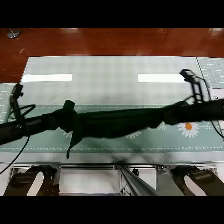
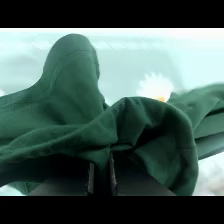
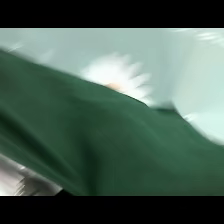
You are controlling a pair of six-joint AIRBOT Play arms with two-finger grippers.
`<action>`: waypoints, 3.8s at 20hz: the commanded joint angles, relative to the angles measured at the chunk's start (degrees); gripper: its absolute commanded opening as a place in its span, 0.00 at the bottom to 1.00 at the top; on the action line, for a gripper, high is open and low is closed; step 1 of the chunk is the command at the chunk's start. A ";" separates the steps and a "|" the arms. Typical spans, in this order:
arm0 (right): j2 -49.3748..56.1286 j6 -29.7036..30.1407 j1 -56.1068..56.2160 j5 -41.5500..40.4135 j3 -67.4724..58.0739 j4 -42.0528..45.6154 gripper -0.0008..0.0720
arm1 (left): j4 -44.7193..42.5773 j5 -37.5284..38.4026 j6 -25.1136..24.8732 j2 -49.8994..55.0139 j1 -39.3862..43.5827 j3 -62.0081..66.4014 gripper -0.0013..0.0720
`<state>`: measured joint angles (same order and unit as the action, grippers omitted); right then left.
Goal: Fold the shirts.
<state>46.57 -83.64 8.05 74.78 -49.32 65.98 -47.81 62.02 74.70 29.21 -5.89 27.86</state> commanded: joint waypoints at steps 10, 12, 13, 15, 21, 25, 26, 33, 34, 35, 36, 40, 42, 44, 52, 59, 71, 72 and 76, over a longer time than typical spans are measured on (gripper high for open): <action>42.75 0.02 -1.51 -18.25 -28.57 -3.48 0.88 | 10.08 -21.42 -12.33 44.28 6.34 21.66 0.98; 42.95 2.08 -5.51 -12.15 -35.76 -3.15 0.87 | 4.35 -12.83 -10.25 46.16 2.80 30.10 0.98; 42.47 3.04 -8.59 -8.48 -38.91 -2.56 0.87 | -0.22 -8.55 -6.49 46.03 0.20 33.92 0.98; 39.98 4.26 -17.07 -2.58 -41.62 -2.51 0.87 | -9.38 0.09 0.52 44.98 -6.10 39.91 0.98; 33.75 7.32 -35.52 2.27 -25.09 -5.86 0.86 | 9.53 9.27 -11.34 41.86 -11.26 24.96 0.98; 32.39 11.54 -35.12 -1.07 -11.63 -9.05 0.86 | 15.98 -0.48 -22.32 42.51 -2.97 11.54 0.98; 32.39 11.56 -34.53 -2.49 -9.35 -9.90 0.86 | 17.79 -4.37 -25.40 42.66 -0.72 10.01 0.98; 33.31 9.31 -22.08 -10.32 -3.93 -12.48 0.86 | 19.17 -18.45 -25.90 45.70 12.63 11.56 0.07; 33.86 9.31 -20.11 -10.56 -4.17 -13.77 0.86 | 19.10 -16.79 -25.88 45.68 12.50 12.81 0.06; 34.69 9.31 -17.92 -10.91 -4.76 -14.82 0.86 | 19.10 -14.91 -25.83 45.68 11.89 14.21 0.06; 35.67 9.27 -15.96 -11.41 -5.60 -15.15 0.86 | 19.12 -13.35 -25.79 45.68 11.32 15.50 0.06; 42.21 7.06 -9.09 -14.21 -10.80 -15.69 0.86 | 19.15 -10.36 -25.79 45.68 10.45 18.82 0.07; 46.16 6.99 -6.47 -14.40 -14.64 -18.32 0.86 | 19.15 -10.34 -25.77 45.68 10.45 19.08 0.07; 49.44 6.78 -4.24 -13.68 -18.91 -19.85 0.51 | 19.15 -10.34 -25.79 45.68 10.45 19.10 0.06; 49.88 2.01 -3.72 0.74 -61.02 -7.72 0.05 | 19.34 -3.61 -17.68 43.19 4.00 42.38 0.07; 30.62 3.26 -3.67 1.42 -73.37 -5.81 0.05 | 12.61 6.51 -5.44 38.42 3.39 85.24 0.06; -4.81 5.01 -3.65 9.73 -69.46 6.38 0.05 | -0.72 27.98 2.60 13.79 3.39 88.19 0.07; -5.27 4.66 -3.65 11.56 -69.46 6.36 0.05 | -0.70 30.18 3.13 13.49 3.41 87.78 0.07; -5.35 3.30 -3.65 15.28 -61.86 5.90 0.05 | -0.70 33.29 4.70 13.57 3.41 76.30 0.07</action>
<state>42.33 -79.33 4.38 86.85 -115.87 71.09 -48.14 91.44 78.43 43.57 -2.44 111.04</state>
